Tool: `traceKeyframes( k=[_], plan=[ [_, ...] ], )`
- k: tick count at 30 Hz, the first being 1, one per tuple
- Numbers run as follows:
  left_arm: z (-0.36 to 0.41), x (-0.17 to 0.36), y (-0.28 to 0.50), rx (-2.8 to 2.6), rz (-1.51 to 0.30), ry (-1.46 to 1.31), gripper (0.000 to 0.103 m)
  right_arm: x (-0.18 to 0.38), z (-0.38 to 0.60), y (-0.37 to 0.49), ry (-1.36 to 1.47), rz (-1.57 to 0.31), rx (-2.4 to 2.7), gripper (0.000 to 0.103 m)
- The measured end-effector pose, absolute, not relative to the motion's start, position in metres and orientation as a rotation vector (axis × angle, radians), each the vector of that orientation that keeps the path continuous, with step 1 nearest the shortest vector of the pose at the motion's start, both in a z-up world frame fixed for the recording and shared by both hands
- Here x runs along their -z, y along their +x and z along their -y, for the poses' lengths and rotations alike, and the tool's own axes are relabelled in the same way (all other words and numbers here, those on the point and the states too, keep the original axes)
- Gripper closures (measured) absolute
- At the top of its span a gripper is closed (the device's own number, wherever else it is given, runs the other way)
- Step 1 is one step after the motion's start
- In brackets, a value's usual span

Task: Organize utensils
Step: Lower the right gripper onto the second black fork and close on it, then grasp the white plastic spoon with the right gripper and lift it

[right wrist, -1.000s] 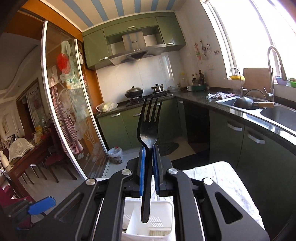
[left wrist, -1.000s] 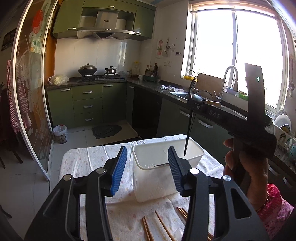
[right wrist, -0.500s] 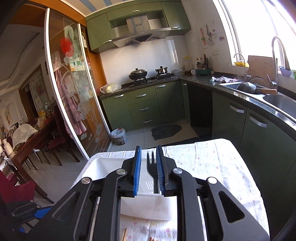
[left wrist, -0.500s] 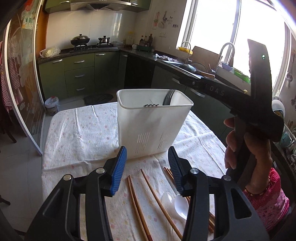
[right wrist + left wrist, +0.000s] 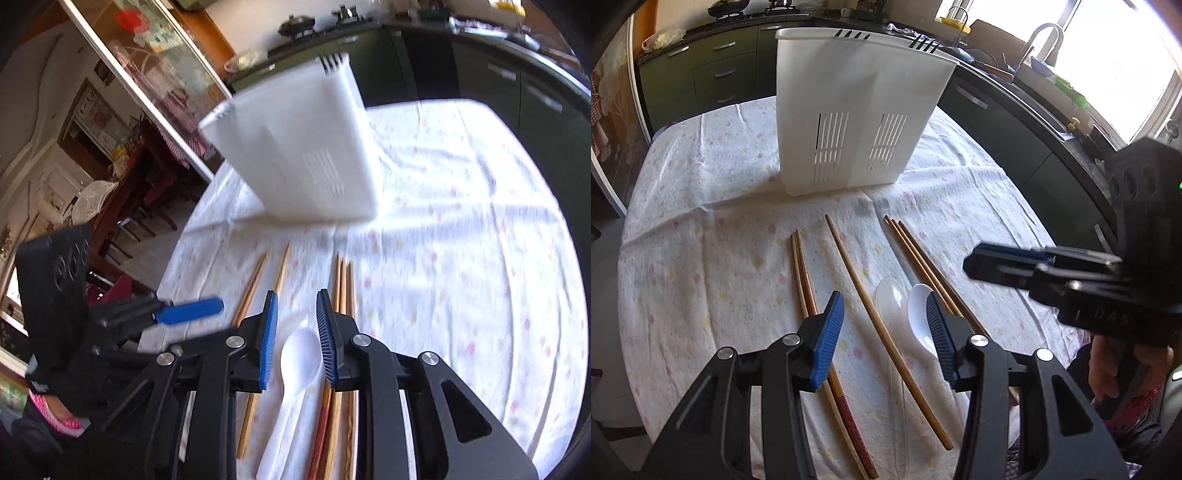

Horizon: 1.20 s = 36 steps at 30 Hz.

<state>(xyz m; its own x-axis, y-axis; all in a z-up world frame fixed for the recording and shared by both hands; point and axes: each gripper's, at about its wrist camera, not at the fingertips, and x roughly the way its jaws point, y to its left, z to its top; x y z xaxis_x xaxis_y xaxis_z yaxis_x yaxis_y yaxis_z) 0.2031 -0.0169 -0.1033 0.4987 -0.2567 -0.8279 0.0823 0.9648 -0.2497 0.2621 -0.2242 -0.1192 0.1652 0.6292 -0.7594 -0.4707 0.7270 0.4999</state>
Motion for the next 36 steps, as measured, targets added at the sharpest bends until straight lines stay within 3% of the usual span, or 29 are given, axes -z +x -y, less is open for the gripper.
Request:
traceKeyframes(
  k=[4, 9, 19, 22, 24, 36],
  plan=[
    [0.011, 0.096, 0.198, 0.189, -1.018, -0.175, 0.058, 0.154, 0.232, 0.247, 0.225, -1.291, -0.843, 0.077],
    [0.013, 0.096, 0.196, 0.196, -1.034, -0.168, 0.056, 0.163, 0.229, 0.233, 0.189, -1.309, -0.843, 0.077],
    [0.019, 0.092, 0.196, 0.207, -1.016, -0.142, 0.056, 0.146, 0.191, 0.206, -0.107, -1.242, -0.696, 0.079],
    [0.020, 0.093, 0.198, 0.209, -1.021, -0.142, 0.055, 0.141, 0.192, 0.201, -0.172, -1.205, -0.662, 0.088],
    [0.022, 0.097, 0.200, 0.215, -1.034, -0.138, 0.054, 0.138, 0.198, 0.198, -0.180, -1.195, -0.644, 0.092],
    [0.044, 0.147, 0.217, 0.170, -1.216, 0.016, 0.052, 0.103, 0.257, 0.201, -0.047, -1.126, -0.609, 0.092]
  ],
)
